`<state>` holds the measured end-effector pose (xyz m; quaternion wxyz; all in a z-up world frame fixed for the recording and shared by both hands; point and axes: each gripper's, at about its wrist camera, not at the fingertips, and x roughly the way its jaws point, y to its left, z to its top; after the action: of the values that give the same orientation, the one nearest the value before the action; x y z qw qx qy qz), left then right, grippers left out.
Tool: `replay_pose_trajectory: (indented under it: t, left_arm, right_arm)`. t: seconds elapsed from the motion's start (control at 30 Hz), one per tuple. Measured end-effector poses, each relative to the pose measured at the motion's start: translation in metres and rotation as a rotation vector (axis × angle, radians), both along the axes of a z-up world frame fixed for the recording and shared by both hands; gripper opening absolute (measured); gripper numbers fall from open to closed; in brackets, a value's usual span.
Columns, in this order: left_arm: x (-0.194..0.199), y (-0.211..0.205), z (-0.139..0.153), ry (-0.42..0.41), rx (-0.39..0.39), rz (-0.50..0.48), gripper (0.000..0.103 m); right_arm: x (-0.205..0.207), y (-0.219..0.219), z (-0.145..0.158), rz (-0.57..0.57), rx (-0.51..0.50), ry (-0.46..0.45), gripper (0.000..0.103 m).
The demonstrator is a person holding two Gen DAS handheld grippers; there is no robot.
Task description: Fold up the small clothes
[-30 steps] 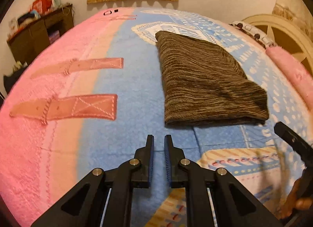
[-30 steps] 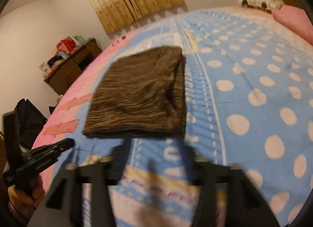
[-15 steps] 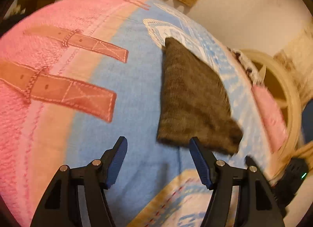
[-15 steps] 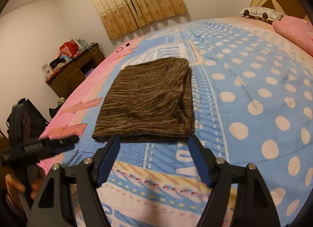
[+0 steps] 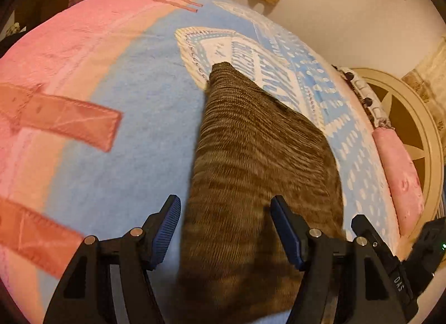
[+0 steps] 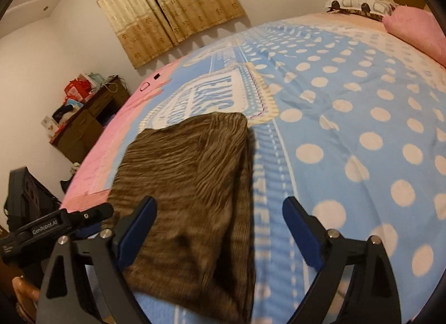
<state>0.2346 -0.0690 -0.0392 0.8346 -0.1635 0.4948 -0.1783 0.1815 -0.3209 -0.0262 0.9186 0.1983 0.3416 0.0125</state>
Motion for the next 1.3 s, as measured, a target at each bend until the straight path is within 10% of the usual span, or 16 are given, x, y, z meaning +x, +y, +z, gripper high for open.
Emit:
replay_pose_trajectory:
  t: [0.23,0.33,1.03,1.3]
  left_arm:
    - [0.008,-0.014,-0.009,-0.036,0.051,0.012,0.072]
    - [0.003,-0.025,-0.009,-0.099,0.149,-0.031,0.072]
    - [0.002,-0.031,-0.012,-0.168,0.168,-0.022,0.069]
    - [0.0,-0.031,-0.012,-0.19,0.16,-0.012,0.056]
  right_arm:
    - [0.04,0.007,-0.026,-0.013,-0.027,0.077,0.085]
    - [0.037,0.017,-0.022,0.036,-0.056,0.053,0.052]
    - [0.038,0.021,-0.025,0.059,-0.06,0.073,0.064]
    - [0.034,0.022,-0.024,0.062,-0.057,0.046,0.04]
